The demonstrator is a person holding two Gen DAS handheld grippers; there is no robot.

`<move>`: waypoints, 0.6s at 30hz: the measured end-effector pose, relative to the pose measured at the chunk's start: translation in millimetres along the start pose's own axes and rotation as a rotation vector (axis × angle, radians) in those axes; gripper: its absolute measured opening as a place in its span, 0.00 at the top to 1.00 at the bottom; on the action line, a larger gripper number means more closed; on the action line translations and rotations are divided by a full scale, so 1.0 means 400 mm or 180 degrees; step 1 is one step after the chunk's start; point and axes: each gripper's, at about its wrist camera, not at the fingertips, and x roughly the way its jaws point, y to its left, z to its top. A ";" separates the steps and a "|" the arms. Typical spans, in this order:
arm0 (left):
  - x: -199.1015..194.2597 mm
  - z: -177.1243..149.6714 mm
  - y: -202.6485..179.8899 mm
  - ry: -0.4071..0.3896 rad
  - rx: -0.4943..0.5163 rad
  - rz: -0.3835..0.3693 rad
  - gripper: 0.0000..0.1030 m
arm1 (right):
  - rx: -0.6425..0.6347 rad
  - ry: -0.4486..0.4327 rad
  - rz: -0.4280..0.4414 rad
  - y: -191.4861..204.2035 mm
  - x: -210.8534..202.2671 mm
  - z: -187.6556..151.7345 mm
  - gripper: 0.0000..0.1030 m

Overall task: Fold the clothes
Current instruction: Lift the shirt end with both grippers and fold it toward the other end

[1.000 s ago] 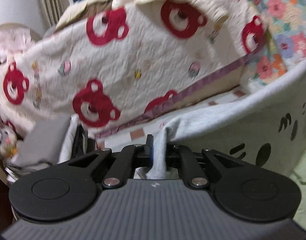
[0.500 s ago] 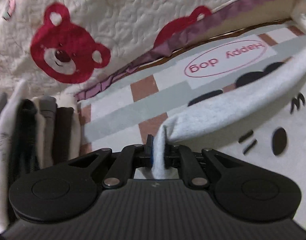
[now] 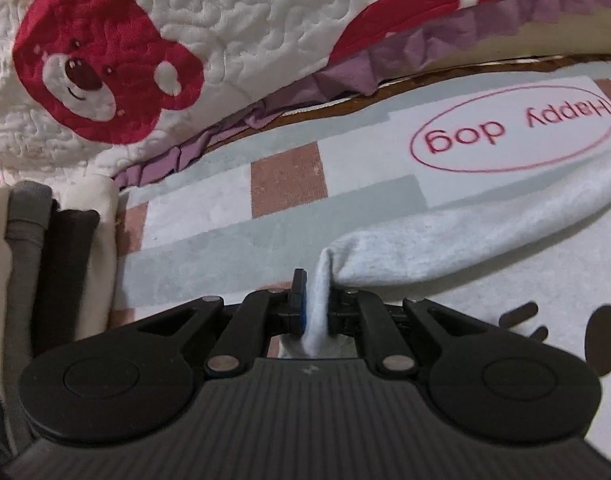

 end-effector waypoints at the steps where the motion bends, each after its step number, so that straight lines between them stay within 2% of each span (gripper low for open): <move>1: 0.009 0.001 0.002 0.0009 -0.0026 -0.0017 0.95 | -0.0004 0.0010 -0.0006 0.001 0.008 0.001 0.98; 7: 0.060 0.005 0.016 0.0061 -0.0185 -0.0117 0.95 | -0.0027 0.0072 -0.0043 0.004 0.055 0.004 0.98; 12: 0.086 0.013 0.041 0.0123 -0.0462 -0.0218 0.93 | -0.0046 0.0123 -0.0073 0.006 0.094 0.007 0.98; 14: 0.092 0.017 0.056 0.0123 -0.0615 -0.0257 0.86 | -0.0053 0.0143 -0.0085 0.007 0.110 0.008 0.98; 15: 0.087 0.020 0.063 0.0050 -0.0704 -0.0281 0.86 | -0.0057 0.0153 -0.0091 0.008 0.118 0.009 0.98; 17: 0.044 0.026 0.104 -0.0389 -0.1044 -0.0419 0.82 | -0.0065 0.0174 -0.0103 0.009 0.133 0.010 0.94; 18: 0.020 0.029 0.132 -0.0612 -0.1247 -0.0523 0.79 | 0.0002 0.0129 -0.0100 0.002 0.132 0.007 0.85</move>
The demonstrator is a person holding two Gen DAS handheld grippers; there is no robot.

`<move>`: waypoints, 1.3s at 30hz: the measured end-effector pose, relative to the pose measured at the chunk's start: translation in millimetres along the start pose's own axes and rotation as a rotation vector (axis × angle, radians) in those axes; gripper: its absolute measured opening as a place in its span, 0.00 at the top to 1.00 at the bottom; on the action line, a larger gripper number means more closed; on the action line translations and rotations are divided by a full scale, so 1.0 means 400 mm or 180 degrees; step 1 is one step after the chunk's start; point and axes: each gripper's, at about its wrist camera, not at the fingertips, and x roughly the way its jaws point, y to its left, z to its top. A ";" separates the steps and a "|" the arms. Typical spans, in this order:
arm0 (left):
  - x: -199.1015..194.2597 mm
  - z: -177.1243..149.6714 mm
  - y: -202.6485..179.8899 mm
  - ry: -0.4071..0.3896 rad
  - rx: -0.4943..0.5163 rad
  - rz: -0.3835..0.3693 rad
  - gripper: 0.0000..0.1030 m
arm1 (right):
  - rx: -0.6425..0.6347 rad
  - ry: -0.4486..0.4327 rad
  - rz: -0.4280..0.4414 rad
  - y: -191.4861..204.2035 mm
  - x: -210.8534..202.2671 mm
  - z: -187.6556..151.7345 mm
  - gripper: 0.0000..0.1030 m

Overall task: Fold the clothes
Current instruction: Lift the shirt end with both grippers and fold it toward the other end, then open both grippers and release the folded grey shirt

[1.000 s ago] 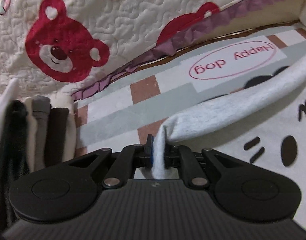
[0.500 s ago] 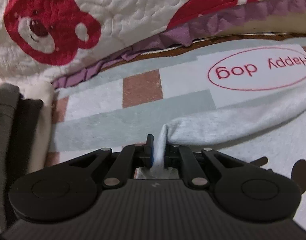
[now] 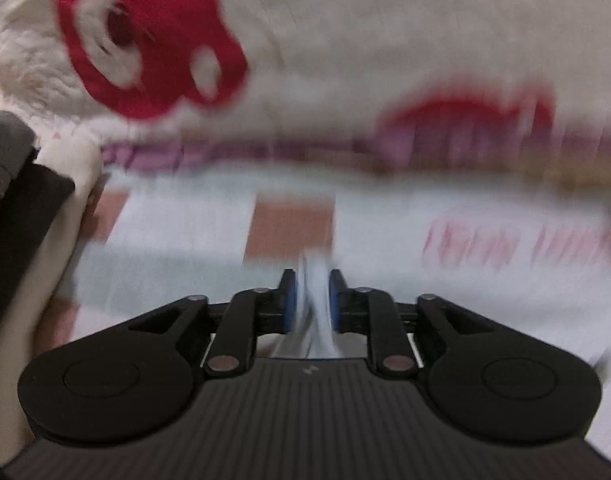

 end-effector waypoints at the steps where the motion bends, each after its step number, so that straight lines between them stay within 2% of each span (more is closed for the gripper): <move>1: -0.011 0.014 0.013 -0.0059 -0.0088 -0.0012 0.74 | 0.0086 -0.0058 0.0008 -0.009 -0.003 -0.004 0.80; 3: -0.034 0.017 0.029 -0.0091 -0.0143 -0.0052 0.72 | 0.0287 -0.0222 0.0045 -0.028 -0.016 -0.012 0.58; 5: -0.061 -0.012 0.038 -0.0056 -0.0076 -0.0142 0.66 | 0.0541 -0.0399 0.0052 -0.050 -0.035 -0.019 0.53; 7: -0.088 -0.041 0.046 -0.0022 -0.0010 -0.0232 0.61 | 0.0804 -0.0484 -0.0039 -0.069 -0.049 -0.024 0.53; 10: -0.128 -0.084 0.058 0.0030 0.0090 -0.0367 0.60 | 0.1068 -0.0636 -0.0012 -0.062 -0.091 -0.035 0.52; 12: -0.154 -0.113 0.066 0.0065 0.0156 -0.0457 0.59 | 0.1025 -0.0609 0.0299 -0.003 -0.106 -0.032 0.52; 15: -0.222 -0.204 0.090 -0.0156 0.0583 -0.0333 0.59 | 0.0928 -0.0542 0.0803 0.093 -0.125 -0.026 0.52; 16: -0.240 -0.234 0.106 -0.0182 0.0616 -0.0320 0.54 | 0.0895 -0.0519 0.0971 0.125 -0.132 -0.024 0.52; 19: -0.293 -0.324 0.170 -0.0059 0.0431 -0.0441 0.53 | 0.0792 -0.0448 0.1473 0.221 -0.152 -0.018 0.52; 22: -0.358 -0.412 0.215 -0.0030 0.0336 -0.0595 0.47 | 0.0685 -0.0374 0.1974 0.317 -0.171 -0.011 0.52; 24: -0.387 -0.456 0.231 -0.0057 0.0344 -0.0622 0.46 | 0.0652 -0.0201 0.2315 0.395 -0.180 0.002 0.52; 28: -0.428 -0.524 0.249 -0.0096 0.0449 -0.0639 0.39 | 0.0590 0.0177 0.2674 0.553 -0.162 0.017 0.51; 29: -0.431 -0.533 0.247 -0.0092 0.0526 -0.0629 0.35 | 0.0583 0.0244 0.2685 0.583 -0.151 0.017 0.51; 31: -0.425 -0.550 0.225 -0.0090 0.0864 -0.0550 0.34 | 0.0560 0.0366 0.2688 0.645 -0.129 0.017 0.49; 32: -0.421 -0.558 0.213 -0.0089 0.1038 -0.0508 0.34 | 0.0601 0.0330 0.2687 0.662 -0.125 0.017 0.47; 34: -0.409 -0.566 0.205 -0.0046 0.1114 -0.0552 0.34 | 0.0709 0.0208 0.2686 0.688 -0.123 0.017 0.43; 35: -0.406 -0.564 0.200 -0.0063 0.1104 -0.0562 0.34 | 0.0714 0.0121 0.2677 0.686 -0.131 0.029 0.45; 36: -0.403 -0.561 0.196 -0.0083 0.1090 -0.0569 0.34 | 0.0706 0.0027 0.2665 0.679 -0.140 0.045 0.75; 37: -0.401 -0.559 0.192 -0.0103 0.1077 -0.0577 0.34 | 0.0698 -0.0067 0.2653 0.672 -0.150 0.061 0.95; 39: -0.413 -0.551 0.180 -0.0204 0.1052 -0.0658 0.34 | 0.0682 -0.0254 0.2628 0.659 -0.169 0.092 0.93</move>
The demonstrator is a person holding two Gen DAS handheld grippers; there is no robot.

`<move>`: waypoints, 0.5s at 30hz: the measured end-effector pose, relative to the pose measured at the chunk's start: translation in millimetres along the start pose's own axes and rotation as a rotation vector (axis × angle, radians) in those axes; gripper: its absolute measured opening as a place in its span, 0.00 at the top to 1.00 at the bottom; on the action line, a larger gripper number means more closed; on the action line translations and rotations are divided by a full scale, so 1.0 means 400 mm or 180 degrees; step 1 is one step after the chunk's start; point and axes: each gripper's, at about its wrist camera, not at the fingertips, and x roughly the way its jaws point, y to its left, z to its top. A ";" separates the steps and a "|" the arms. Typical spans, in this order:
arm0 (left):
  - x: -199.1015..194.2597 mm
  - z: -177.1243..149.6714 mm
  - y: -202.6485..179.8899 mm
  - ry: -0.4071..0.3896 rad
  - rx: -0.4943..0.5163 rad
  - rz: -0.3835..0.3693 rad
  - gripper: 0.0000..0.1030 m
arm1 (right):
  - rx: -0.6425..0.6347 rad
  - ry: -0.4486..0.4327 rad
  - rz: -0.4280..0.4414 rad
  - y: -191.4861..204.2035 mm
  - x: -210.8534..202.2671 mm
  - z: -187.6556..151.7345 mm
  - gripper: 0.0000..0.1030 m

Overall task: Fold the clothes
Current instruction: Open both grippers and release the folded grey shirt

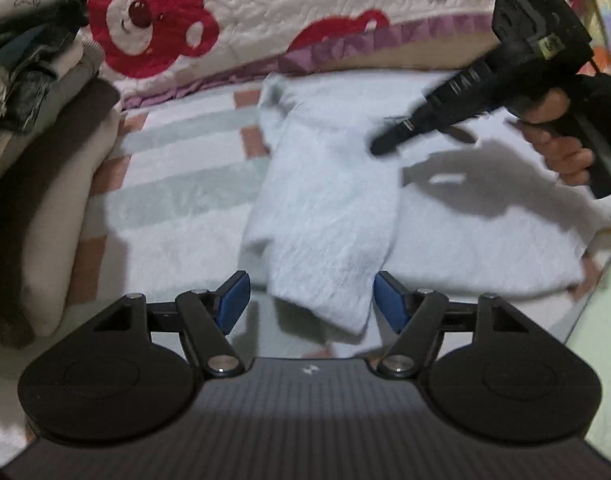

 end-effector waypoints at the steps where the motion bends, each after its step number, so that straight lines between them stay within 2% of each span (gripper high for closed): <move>1: -0.005 0.006 -0.006 -0.0059 -0.0008 -0.0032 0.34 | -0.0044 -0.0081 -0.0002 0.005 -0.009 0.017 0.93; 4: -0.017 0.024 -0.025 -0.0214 0.0025 -0.0118 0.31 | -0.0176 -0.0323 -0.0009 0.021 -0.036 0.067 0.93; 6: -0.010 0.028 -0.046 -0.0226 0.0121 -0.0121 0.29 | -0.0419 -0.0349 -0.0296 0.014 -0.041 0.107 0.93; 7: -0.001 0.029 -0.054 -0.0209 0.0138 -0.0129 0.29 | -0.0392 -0.0304 -0.0427 -0.003 -0.033 0.111 0.91; 8: 0.009 0.029 -0.061 -0.0190 0.0151 -0.0137 0.29 | -0.0325 -0.0247 -0.0549 -0.023 -0.023 0.110 0.86; 9: 0.021 0.029 -0.067 -0.0161 0.0145 -0.0098 0.29 | -0.0258 -0.0189 -0.0672 -0.043 -0.012 0.108 0.74; 11: 0.046 0.029 -0.080 -0.0101 0.0129 -0.0009 0.29 | -0.0122 -0.0073 -0.0916 -0.084 0.009 0.106 0.66; 13: 0.057 0.033 -0.090 -0.0107 0.0158 0.0055 0.29 | 0.0243 -0.0114 -0.0800 -0.124 -0.006 0.081 0.59; 14: 0.062 0.035 -0.095 -0.0112 0.0174 0.0086 0.29 | 0.0440 -0.0123 -0.0714 -0.143 -0.018 0.062 0.52; 15: 0.068 0.037 -0.100 -0.0117 0.0190 0.0117 0.29 | 0.0574 -0.0103 -0.0657 -0.156 -0.026 0.042 0.51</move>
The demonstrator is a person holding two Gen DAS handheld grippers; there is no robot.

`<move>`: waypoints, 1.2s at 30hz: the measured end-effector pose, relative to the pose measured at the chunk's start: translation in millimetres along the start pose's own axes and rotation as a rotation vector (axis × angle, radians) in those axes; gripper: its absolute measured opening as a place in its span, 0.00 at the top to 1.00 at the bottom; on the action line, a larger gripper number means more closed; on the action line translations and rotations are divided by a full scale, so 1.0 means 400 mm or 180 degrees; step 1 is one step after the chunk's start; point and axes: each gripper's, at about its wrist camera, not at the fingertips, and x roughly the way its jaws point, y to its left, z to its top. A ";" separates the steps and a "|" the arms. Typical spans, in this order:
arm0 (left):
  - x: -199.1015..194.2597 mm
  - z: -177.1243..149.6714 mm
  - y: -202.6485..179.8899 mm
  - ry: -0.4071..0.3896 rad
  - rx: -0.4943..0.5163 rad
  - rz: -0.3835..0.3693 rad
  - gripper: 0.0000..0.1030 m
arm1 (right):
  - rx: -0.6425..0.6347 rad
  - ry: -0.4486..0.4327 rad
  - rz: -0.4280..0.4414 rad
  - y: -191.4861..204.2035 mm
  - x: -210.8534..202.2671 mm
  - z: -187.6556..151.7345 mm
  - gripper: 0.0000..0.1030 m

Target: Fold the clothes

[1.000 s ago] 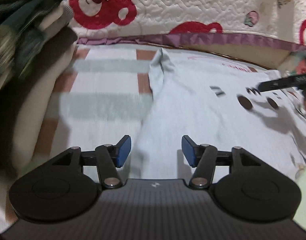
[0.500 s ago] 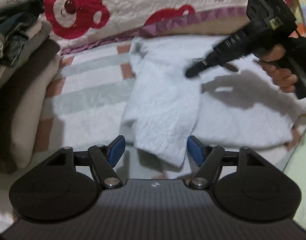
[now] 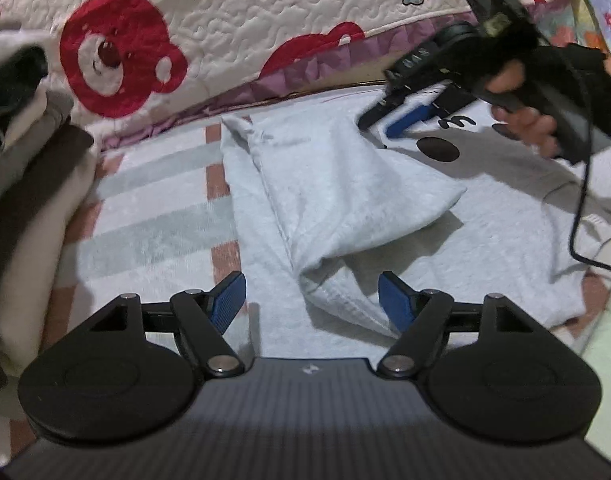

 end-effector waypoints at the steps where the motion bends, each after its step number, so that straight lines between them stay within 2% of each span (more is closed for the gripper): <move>1: 0.005 0.002 -0.005 -0.0004 0.0016 0.0031 0.29 | 0.0059 0.0028 0.0058 -0.010 -0.007 -0.015 0.51; 3: 0.015 0.006 -0.015 -0.0013 0.0049 0.0093 0.29 | 0.0097 0.0067 0.0168 -0.024 -0.027 -0.043 0.51; 5: 0.025 0.012 -0.021 -0.0035 0.0068 0.0159 0.32 | -0.0181 0.0039 0.0143 -0.009 -0.068 -0.082 0.51; 6: 0.030 0.016 -0.023 -0.0042 0.0076 0.0193 0.43 | -0.0549 -0.0002 0.0057 0.015 -0.092 -0.108 0.51; 7: 0.034 0.018 -0.027 -0.0009 0.0093 0.0210 0.89 | -0.0973 -0.0050 -0.0046 0.043 -0.117 -0.137 0.51; 8: 0.039 0.021 -0.031 0.0028 0.0111 0.0225 0.91 | -0.1352 -0.0060 -0.0075 0.073 -0.135 -0.173 0.51; 10: 0.048 0.026 -0.040 0.0103 0.0148 0.0255 0.91 | -0.2088 -0.0059 -0.0095 0.134 -0.167 -0.251 0.51; 12: 0.036 0.025 -0.056 0.0057 0.0242 0.0335 0.91 | -0.2601 0.0094 -0.0125 0.188 -0.163 -0.323 0.52; 16: 0.012 0.022 -0.081 -0.0133 0.0440 0.0554 0.91 | -0.3339 0.0061 -0.0593 0.253 -0.096 -0.404 0.51; 19: 0.005 0.018 -0.088 -0.0163 0.0478 0.0636 0.91 | -0.3302 -0.0186 -0.0858 0.256 -0.067 -0.367 0.56; 20: 0.005 0.015 -0.089 -0.0156 0.0493 0.0659 0.91 | -0.3344 -0.0244 -0.0905 0.260 -0.064 -0.356 0.81; 21: 0.004 0.012 -0.091 -0.0150 0.0507 0.0682 0.91 | -0.3568 -0.0284 -0.0986 0.270 -0.065 -0.359 0.92; 23: 0.004 0.007 -0.094 -0.0137 0.0536 0.0729 0.91 | -0.3952 -0.0296 -0.1100 0.281 -0.071 -0.375 0.94; 28: 0.005 -0.014 -0.113 -0.0097 0.0798 0.0845 0.91 | -0.4327 -0.0080 -0.1104 0.270 -0.098 -0.434 0.96; 31: 0.023 -0.020 -0.120 0.0059 0.0866 0.0859 0.90 | -0.4550 0.0052 -0.1106 0.263 -0.113 -0.469 0.96; 34: 0.028 -0.021 -0.109 0.0175 0.0738 0.0870 0.89 | -0.4772 0.0187 -0.1106 0.257 -0.129 -0.503 0.96; 36: 0.024 -0.019 -0.100 0.0223 0.0615 0.0864 0.88 | -0.4567 0.0241 -0.1009 0.254 -0.145 -0.493 0.96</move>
